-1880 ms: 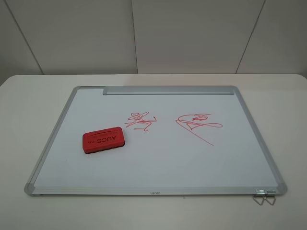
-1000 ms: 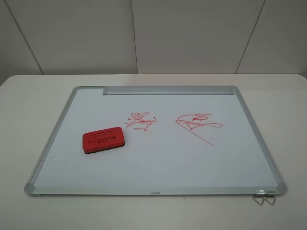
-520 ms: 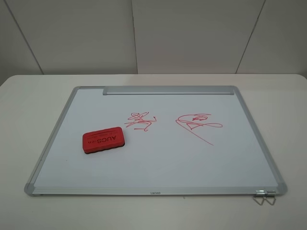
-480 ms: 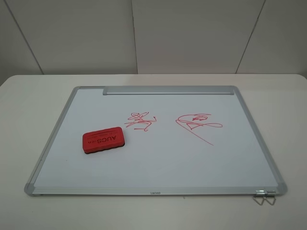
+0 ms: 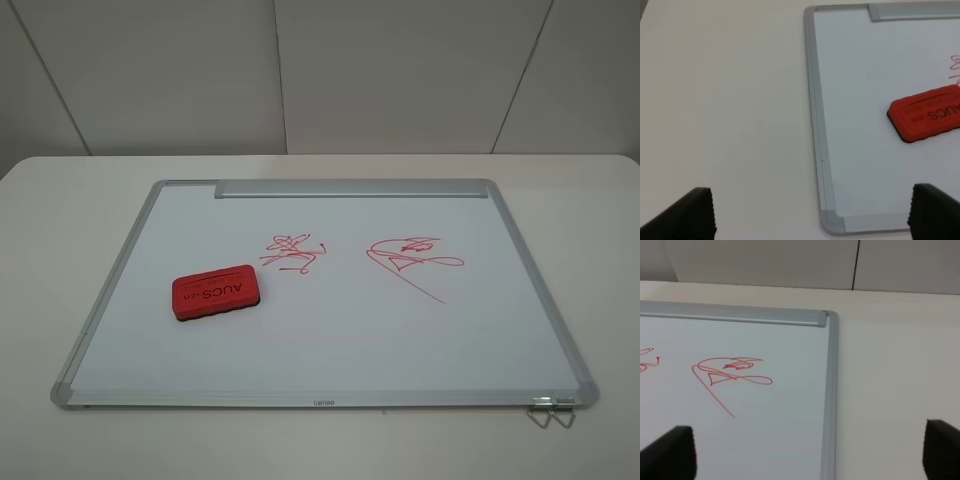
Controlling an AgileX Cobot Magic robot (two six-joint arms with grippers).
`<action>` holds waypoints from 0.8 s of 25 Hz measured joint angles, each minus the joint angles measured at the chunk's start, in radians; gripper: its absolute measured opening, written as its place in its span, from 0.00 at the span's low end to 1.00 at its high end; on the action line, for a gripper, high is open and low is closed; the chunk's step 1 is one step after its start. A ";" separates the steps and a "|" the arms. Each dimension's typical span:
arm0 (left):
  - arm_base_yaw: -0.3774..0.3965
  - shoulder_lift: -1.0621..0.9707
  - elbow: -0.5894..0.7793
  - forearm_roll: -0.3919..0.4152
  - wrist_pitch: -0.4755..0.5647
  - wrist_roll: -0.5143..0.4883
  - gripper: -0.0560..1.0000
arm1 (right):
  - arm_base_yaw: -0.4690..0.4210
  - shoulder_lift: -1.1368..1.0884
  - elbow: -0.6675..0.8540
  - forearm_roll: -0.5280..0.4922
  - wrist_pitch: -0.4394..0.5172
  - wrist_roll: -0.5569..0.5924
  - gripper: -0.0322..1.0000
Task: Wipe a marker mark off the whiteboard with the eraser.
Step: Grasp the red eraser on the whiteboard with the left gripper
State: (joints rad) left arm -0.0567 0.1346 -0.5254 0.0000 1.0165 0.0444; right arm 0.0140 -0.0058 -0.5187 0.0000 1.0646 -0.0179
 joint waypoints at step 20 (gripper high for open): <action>-0.221 1.267 -0.466 -0.062 -0.167 0.507 0.79 | 0.000 0.000 0.000 0.000 0.000 0.000 0.83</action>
State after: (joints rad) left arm -0.2781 1.4016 -0.9910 -0.0622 0.8495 0.5512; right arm 0.0140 -0.0058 -0.5187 0.0000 1.0646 -0.0179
